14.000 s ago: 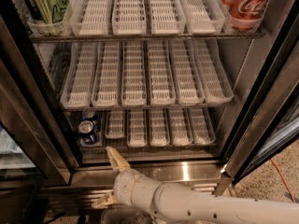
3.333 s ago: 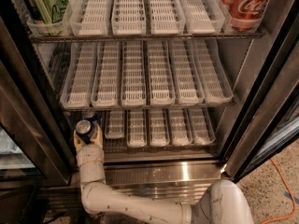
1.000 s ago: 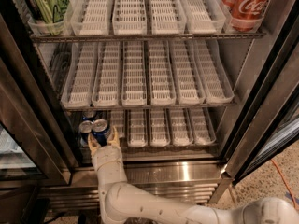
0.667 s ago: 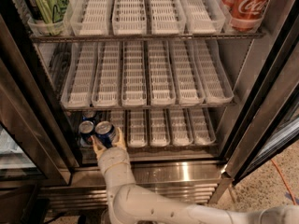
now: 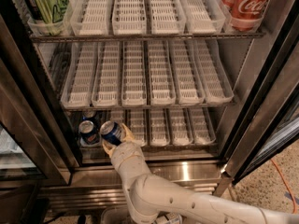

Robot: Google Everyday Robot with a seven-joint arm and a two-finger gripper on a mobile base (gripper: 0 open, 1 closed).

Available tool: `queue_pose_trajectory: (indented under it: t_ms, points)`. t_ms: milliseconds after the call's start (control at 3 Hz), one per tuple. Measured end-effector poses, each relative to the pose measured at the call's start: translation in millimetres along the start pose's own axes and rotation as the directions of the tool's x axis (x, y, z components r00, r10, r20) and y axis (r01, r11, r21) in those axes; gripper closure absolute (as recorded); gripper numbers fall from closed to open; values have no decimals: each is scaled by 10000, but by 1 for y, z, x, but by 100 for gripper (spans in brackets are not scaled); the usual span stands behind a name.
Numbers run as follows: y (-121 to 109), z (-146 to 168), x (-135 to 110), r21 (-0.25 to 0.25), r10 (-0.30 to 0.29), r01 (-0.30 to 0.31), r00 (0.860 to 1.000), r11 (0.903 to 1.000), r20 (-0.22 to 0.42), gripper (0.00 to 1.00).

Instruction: Pick pepsi can from bottom shelf of fridge

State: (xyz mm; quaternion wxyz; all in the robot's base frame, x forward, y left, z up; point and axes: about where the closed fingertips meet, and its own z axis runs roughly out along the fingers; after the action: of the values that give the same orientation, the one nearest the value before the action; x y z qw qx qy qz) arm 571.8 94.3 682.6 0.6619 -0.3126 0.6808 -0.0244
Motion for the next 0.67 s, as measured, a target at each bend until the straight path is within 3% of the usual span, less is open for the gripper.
queue_pose_trajectory:
  t_ms: [333, 667]
  points:
    - [-25, -6, -3, -213, -1865, 1868, 9824, 9822, 136, 100]
    - [-50, -12, -5, -276, -3673, 3694, 9281, 9289, 610, 100]
